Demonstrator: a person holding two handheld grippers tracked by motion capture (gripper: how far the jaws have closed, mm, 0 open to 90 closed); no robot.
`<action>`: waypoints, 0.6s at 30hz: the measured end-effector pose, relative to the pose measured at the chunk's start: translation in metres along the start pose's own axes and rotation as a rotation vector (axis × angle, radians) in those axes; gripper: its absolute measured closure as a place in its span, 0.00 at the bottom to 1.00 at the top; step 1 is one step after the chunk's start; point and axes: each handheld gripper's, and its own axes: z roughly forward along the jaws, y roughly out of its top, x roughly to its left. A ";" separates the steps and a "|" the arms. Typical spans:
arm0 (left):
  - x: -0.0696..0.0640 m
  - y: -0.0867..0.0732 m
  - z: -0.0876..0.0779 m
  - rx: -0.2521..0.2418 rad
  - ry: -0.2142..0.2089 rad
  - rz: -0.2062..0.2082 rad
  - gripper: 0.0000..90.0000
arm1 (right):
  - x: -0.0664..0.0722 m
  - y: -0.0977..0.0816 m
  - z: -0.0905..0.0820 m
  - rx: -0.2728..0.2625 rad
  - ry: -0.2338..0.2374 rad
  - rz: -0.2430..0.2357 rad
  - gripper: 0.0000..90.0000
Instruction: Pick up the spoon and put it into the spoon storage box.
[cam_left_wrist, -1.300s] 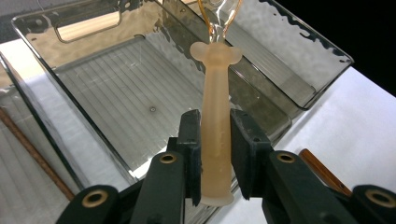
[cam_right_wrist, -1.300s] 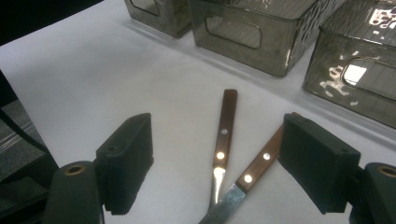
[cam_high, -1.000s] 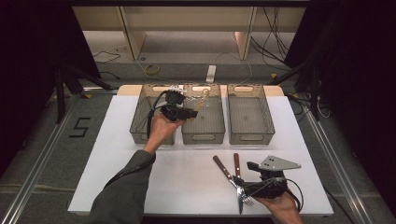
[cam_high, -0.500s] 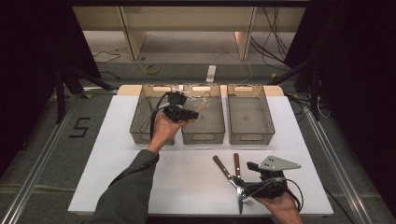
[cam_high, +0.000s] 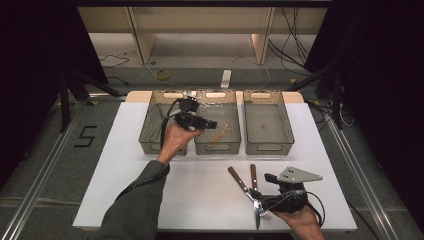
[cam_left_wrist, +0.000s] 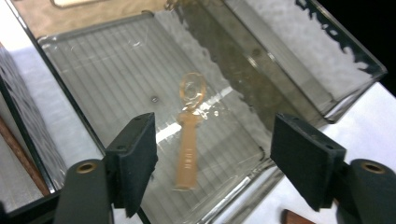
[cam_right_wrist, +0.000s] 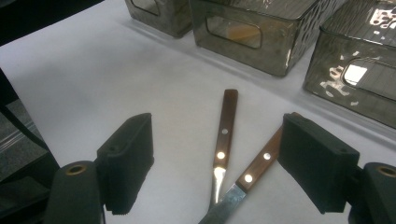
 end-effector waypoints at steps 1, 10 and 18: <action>-0.001 0.000 -0.002 -0.006 -0.006 0.004 0.32 | 0.000 0.000 0.000 -0.002 0.000 0.001 0.30; -0.009 -0.008 -0.028 -0.065 -0.047 0.041 0.21 | -0.001 0.000 0.000 0.002 -0.002 0.006 0.30; -0.013 -0.029 -0.057 -0.126 -0.062 0.071 0.18 | -0.002 0.000 0.001 0.004 -0.010 0.007 0.30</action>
